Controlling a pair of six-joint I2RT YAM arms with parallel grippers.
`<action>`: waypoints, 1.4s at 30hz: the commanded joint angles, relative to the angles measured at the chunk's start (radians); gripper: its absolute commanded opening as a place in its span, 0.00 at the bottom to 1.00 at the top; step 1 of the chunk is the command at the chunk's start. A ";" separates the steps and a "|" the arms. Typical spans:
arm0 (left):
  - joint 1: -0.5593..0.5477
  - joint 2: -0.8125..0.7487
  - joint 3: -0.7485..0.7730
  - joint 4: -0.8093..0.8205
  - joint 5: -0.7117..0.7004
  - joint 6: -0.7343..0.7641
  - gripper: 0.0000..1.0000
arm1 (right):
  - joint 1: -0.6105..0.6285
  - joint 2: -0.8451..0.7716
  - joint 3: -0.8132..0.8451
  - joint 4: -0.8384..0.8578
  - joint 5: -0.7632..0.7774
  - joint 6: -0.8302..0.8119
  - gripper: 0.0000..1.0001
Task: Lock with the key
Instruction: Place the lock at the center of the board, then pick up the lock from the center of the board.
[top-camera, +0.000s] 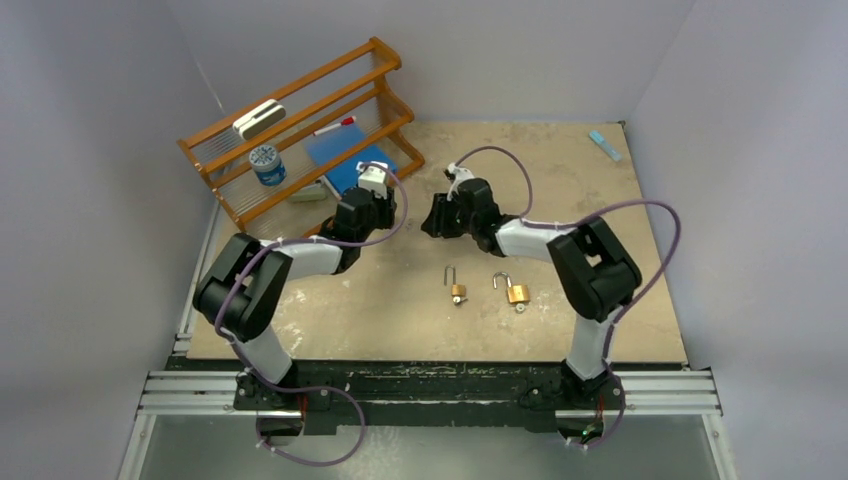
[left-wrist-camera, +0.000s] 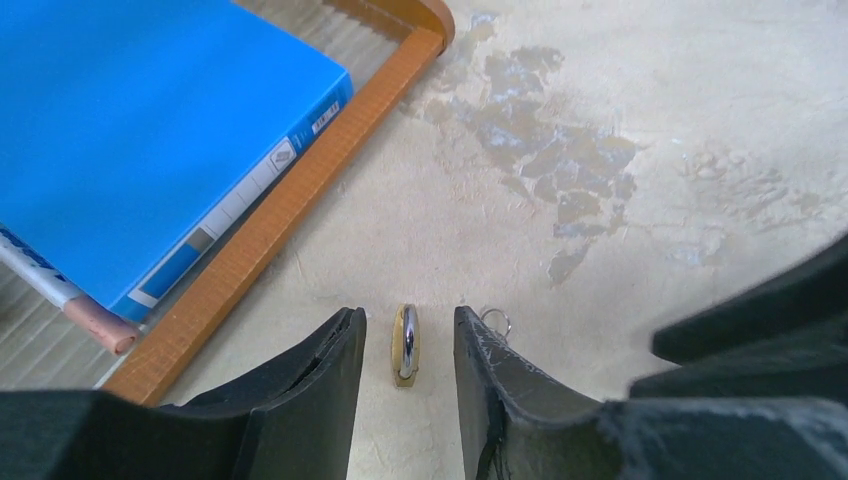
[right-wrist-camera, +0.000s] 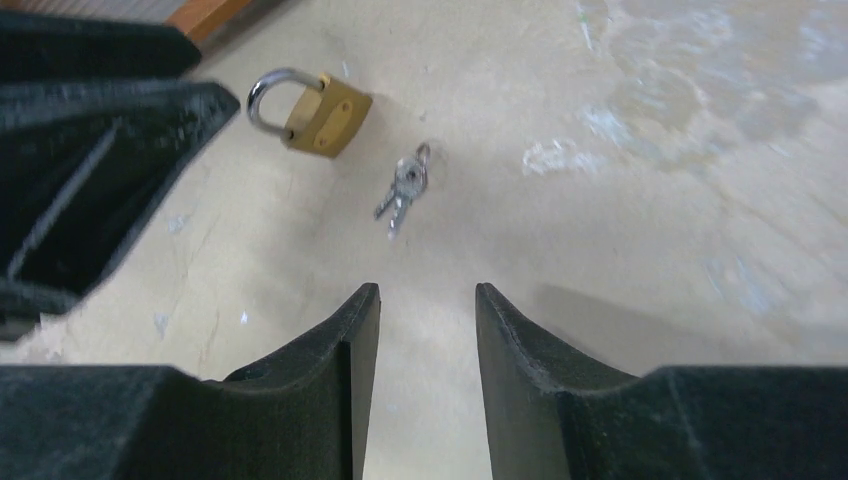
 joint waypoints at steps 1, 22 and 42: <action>-0.005 -0.072 -0.005 0.045 -0.005 -0.006 0.38 | -0.001 -0.172 -0.103 -0.039 0.108 -0.078 0.43; -0.005 -0.148 -0.026 0.000 -0.068 -0.013 0.43 | 0.257 -0.358 -0.187 -0.599 0.506 0.297 0.44; -0.005 -0.202 -0.060 0.003 -0.062 -0.016 0.44 | 0.355 -0.278 -0.129 -0.840 0.628 0.588 0.58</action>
